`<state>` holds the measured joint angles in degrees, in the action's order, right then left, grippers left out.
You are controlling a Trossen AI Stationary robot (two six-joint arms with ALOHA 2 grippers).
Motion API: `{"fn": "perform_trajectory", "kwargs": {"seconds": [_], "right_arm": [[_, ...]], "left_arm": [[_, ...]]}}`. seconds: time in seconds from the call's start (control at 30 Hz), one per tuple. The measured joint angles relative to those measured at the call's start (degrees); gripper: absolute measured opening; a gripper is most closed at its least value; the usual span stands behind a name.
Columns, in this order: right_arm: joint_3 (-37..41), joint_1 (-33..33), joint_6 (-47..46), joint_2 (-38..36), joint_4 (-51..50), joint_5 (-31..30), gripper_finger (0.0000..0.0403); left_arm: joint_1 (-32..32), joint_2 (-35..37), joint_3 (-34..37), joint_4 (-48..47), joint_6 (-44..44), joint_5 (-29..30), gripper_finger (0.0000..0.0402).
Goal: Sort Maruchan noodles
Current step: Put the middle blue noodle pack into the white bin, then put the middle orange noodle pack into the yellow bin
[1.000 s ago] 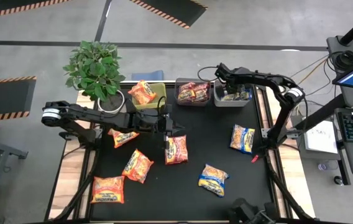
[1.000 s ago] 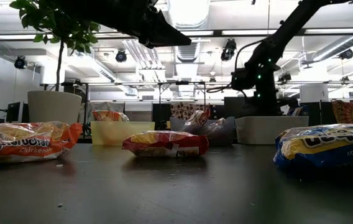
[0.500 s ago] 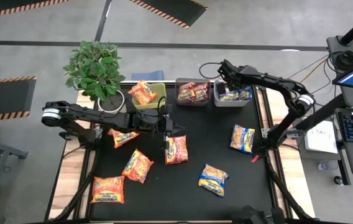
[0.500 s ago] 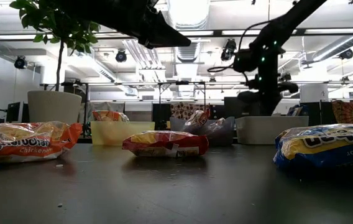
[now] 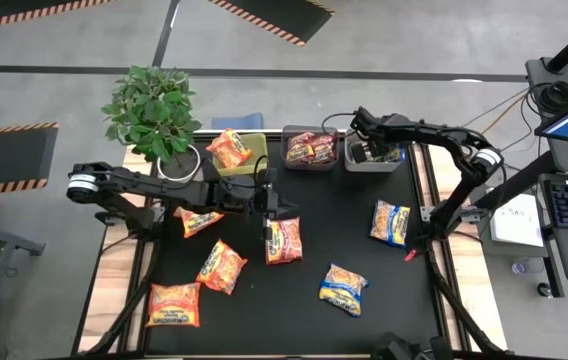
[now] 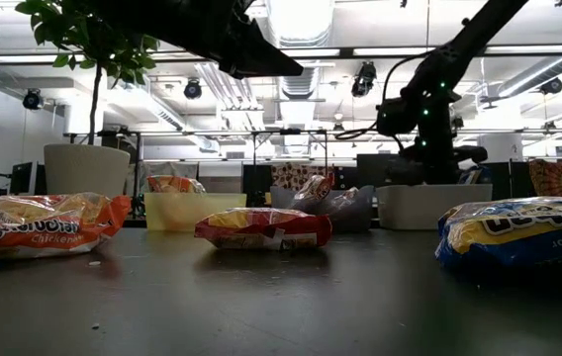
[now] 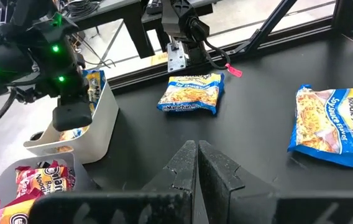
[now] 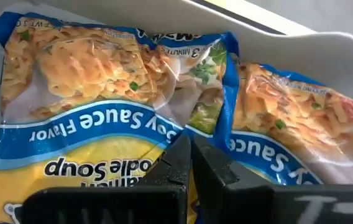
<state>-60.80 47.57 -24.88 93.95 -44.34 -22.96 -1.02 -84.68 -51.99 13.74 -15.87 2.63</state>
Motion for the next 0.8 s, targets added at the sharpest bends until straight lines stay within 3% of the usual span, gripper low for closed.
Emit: {"fn": "perform_trajectory", "kwargs": {"seconds": [0.2, 0.43, 0.6, 0.8], "right_arm": [[-1.0, -0.7, 0.1, -3.9, -0.3, -1.2, 0.0009], [-1.2, -4.2, 0.1, -14.7, -0.4, -1.5, 0.0009], [0.7, -10.1, -0.8, -22.8, 0.8, -1.5, 0.0009], [7.5, -20.1, -2.1, -29.6, 10.0, -1.1, 0.0009]], "left_arm": [[0.0, 0.0, 0.0, -0.4, 0.1, 0.0, 0.0], [0.0, 0.0, 0.0, -2.7, 1.3, 0.0, 0.0], [0.0, 0.0, -0.9, -7.0, 2.0, 0.0, 0.0], [0.0, 0.0, -1.6, -14.0, 3.4, -0.1, 0.0]]}}
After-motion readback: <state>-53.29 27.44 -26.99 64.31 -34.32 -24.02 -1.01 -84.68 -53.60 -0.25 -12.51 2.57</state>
